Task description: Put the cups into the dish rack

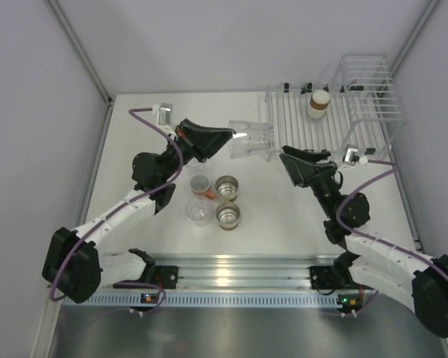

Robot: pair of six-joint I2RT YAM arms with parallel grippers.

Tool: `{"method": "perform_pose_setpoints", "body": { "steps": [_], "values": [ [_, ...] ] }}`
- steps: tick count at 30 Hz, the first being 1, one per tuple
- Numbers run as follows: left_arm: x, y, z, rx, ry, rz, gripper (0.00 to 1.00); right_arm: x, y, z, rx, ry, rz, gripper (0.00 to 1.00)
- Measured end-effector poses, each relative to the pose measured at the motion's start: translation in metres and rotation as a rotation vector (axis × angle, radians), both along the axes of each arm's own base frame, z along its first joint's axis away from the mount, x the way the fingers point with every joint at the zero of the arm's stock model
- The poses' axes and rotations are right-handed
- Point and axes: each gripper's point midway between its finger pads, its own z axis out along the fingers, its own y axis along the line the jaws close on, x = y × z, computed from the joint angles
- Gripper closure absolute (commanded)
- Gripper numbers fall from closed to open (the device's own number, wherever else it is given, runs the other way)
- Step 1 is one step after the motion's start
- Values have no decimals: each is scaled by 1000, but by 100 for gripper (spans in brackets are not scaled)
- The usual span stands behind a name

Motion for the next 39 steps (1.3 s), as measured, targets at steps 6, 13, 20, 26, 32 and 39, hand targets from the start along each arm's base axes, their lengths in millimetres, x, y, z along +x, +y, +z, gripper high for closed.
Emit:
{"method": "perform_pose_setpoints", "body": {
  "steps": [6, 13, 20, 26, 32, 39],
  "values": [
    [-4, 1, 1, -31, 4, -23, 100, 18, 18, -33, -29, 124, 60, 1],
    [-1, 1, -7, -30, 18, -16, 100, 12, 16, -24, -3, 108, 82, 1],
    [12, -7, -25, -8, 68, -11, 100, 4, 14, -12, 26, 78, 101, 0],
    [13, -22, -39, 7, 104, -31, 100, 5, 18, 2, 33, 54, 122, 1],
    [9, -35, -49, 27, 121, -60, 100, 6, 21, 17, 42, 22, 132, 0],
    [8, -46, -54, 41, 121, -70, 100, 12, 28, 10, 24, 44, 141, 2]
  ]
}}
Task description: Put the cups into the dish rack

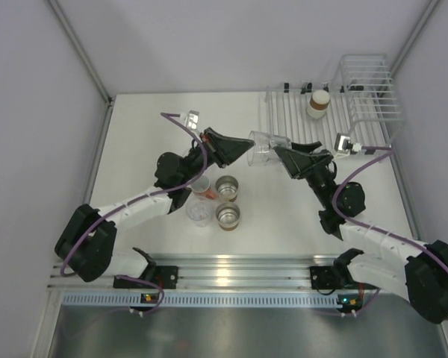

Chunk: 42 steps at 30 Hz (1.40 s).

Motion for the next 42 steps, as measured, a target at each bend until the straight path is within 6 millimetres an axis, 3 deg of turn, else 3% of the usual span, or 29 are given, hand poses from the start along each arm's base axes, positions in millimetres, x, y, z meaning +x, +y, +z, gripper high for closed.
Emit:
{"method": "perform_pose_setpoints", "body": {
  "steps": [1, 6, 7, 10, 11, 14, 15, 16, 18, 19, 22, 29, 33, 37, 40, 42],
  "values": [
    [1, -1, 0, 0, 1, 0, 100, 0, 0, 0, 1, 3, 2, 3],
    [5, -7, -3, 5, 3, 8, 100, -2, 1, 4, 8, -9, 11, 56],
    [5, -8, -2, 2, 1, 10, 100, -2, 1, 4, 10, -7, 10, 84],
    [6, -8, -2, 1, -1, 16, 100, -3, 1, 7, 17, -12, 14, 100],
    [6, -8, -1, 2, -5, 19, 100, -2, 1, 6, 18, -10, 15, 100],
    [9, -8, -4, 19, -7, 33, 86, 0, 2, 5, 16, -3, 11, 100],
    [10, -8, -5, 27, -11, 40, 79, 1, 2, 4, 16, 2, 9, 100],
    [11, -8, -7, 40, -14, 50, 65, 2, 2, 3, 14, 3, 6, 100],
    [11, -8, -9, 70, -21, 62, 54, 2, 4, 0, -2, 6, 9, 100],
    [10, -8, -9, 80, -20, 66, 38, 2, 5, 0, -9, 2, 6, 100],
    [4, -3, -4, 104, -43, 83, 21, 1, 3, 1, -24, -19, -11, 100],
    [-13, 20, 13, 184, -111, 160, 18, -8, -7, 43, -32, -158, -86, 100],
    [-7, 35, 9, 306, -106, 257, 14, -1, -12, 66, -86, -196, -157, 100],
    [8, 55, 5, 448, -94, 360, 10, 26, -16, 94, -216, -193, -274, 100],
    [29, 82, 4, 553, -77, 441, 10, 58, -21, 117, -319, -174, -366, 100],
    [50, 106, 5, 608, -55, 514, 10, 90, -23, 128, -404, -137, -426, 100]
  ]
}}
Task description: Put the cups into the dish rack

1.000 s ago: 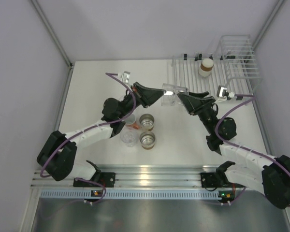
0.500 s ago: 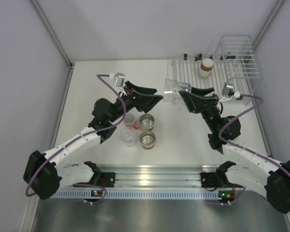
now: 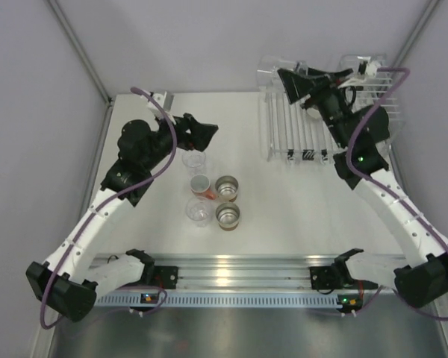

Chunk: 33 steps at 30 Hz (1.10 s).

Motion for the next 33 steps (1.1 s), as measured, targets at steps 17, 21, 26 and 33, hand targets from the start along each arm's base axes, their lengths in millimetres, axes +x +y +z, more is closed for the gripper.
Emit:
{"method": "perform_pose_setpoints", "body": {
  "steps": [17, 21, 26, 33],
  "values": [
    [36, 53, -62, 212, 101, 164, 10, 262, -3, -217, -633, 647, -366, 100],
    [34, 55, -57, 220, 79, 170, 10, 268, -16, -276, -727, 763, -398, 100],
    [35, 57, -57, 222, 79, 175, 10, 274, -37, -294, -769, 806, -452, 100],
    [37, 60, -59, 224, 84, 182, 10, 286, -61, -278, -746, 785, -516, 100]
  ]
}}
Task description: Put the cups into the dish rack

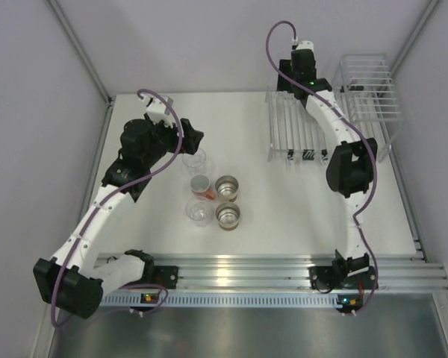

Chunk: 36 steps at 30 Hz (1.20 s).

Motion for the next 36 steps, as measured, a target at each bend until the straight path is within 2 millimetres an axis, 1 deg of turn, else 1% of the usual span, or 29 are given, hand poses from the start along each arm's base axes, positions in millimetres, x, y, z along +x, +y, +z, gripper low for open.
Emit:
{"method": "perform_pose_setpoints", "body": {
  "steps": [3, 4, 7, 10, 13, 15, 20, 23, 24, 26, 27, 29, 30, 32, 33, 34, 36],
  "values": [
    [2, 0, -3, 2, 8, 0, 10, 5, -6, -4, -5, -1, -14, 100],
    [2, 0, -4, 3, 11, 0, 10, 8, -8, -8, -8, 4, -17, 100],
    [3, 0, -6, 5, 16, 1, 10, 12, -11, -28, -19, 33, -24, 100],
    [3, 0, -6, 4, 16, -1, 10, 16, -10, -53, -30, 69, -25, 100],
    [3, 0, -6, 3, 16, -3, 10, 18, -9, -73, -43, 101, -23, 100],
    [3, 1, -6, 3, 16, -1, 10, 20, -9, -82, -50, 113, -21, 100],
    [4, 2, -6, 2, 17, 0, 10, 25, -8, -74, -51, 91, -20, 99],
    [4, 3, -7, 2, 20, 1, 9, 26, -8, -75, -53, 90, -19, 88],
    [5, 3, -7, 2, 21, 2, 9, 26, -8, -77, -54, 92, -19, 74],
    [5, 4, -8, 2, 23, 1, 9, 27, -8, -80, -59, 98, -17, 59],
    [5, 4, -8, 1, 24, 0, 9, 27, -8, -82, -61, 99, -16, 49],
    [5, 3, -8, 1, 24, -2, 9, 27, -8, -82, -66, 99, -13, 38],
    [5, 3, -8, 0, 24, -2, 9, 27, -8, -82, -68, 98, -11, 29],
    [5, 4, -8, 0, 24, -3, 9, 27, -9, -81, -73, 97, -8, 22],
    [5, 4, -8, -1, 25, -3, 9, 27, -9, -81, -76, 96, -7, 17],
    [5, 4, -8, -1, 25, -3, 9, 28, -9, -81, -77, 94, -6, 5],
    [5, 4, -8, -2, 25, -4, 9, 28, -9, -80, -82, 91, -3, 0]
  ]
}}
